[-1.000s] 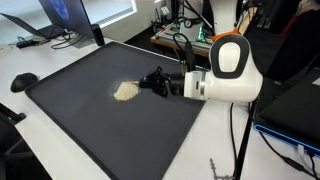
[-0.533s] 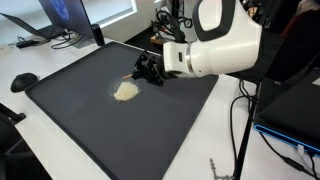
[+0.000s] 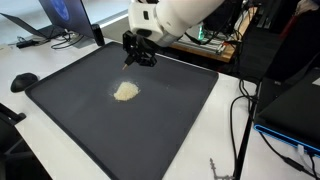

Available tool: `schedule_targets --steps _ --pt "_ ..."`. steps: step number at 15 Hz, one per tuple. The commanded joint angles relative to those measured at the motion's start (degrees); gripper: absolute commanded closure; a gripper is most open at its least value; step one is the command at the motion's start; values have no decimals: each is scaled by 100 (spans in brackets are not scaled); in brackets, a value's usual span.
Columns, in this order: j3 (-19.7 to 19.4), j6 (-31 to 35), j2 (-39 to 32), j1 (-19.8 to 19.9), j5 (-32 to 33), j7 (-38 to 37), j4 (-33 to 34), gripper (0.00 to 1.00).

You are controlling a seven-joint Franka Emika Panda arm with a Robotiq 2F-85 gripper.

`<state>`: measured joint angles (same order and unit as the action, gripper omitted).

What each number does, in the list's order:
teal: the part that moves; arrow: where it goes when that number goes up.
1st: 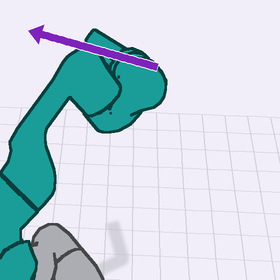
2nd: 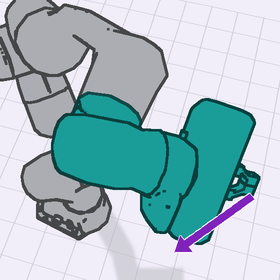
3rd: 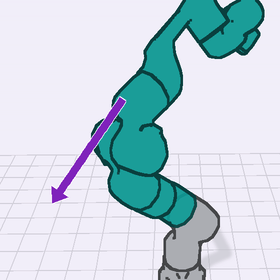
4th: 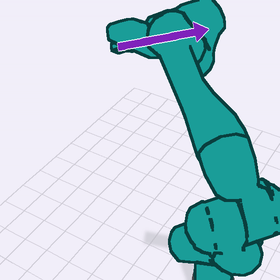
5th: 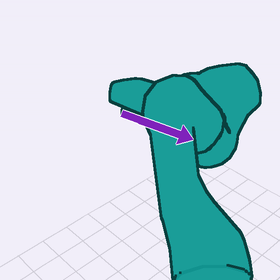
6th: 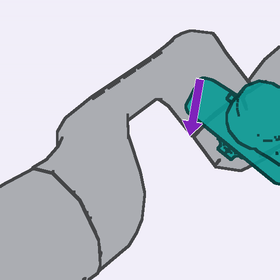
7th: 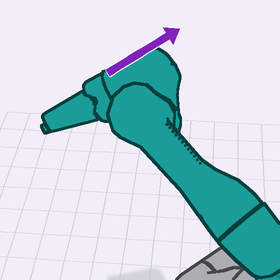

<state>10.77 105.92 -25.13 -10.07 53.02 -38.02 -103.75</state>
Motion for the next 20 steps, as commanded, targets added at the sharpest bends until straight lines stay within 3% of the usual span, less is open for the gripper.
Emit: schedule_targets --steps 1,9,15,20 --pt "-165 752 789 262 -646 502 -723 96" --pt "-657 2586 1444 836 -2252 2481 -1332 96" --pt "-891 3002 1248 1089 -3504 4066 -1308 96" --pt "-930 3166 966 1180 -3994 4863 -1203 96"
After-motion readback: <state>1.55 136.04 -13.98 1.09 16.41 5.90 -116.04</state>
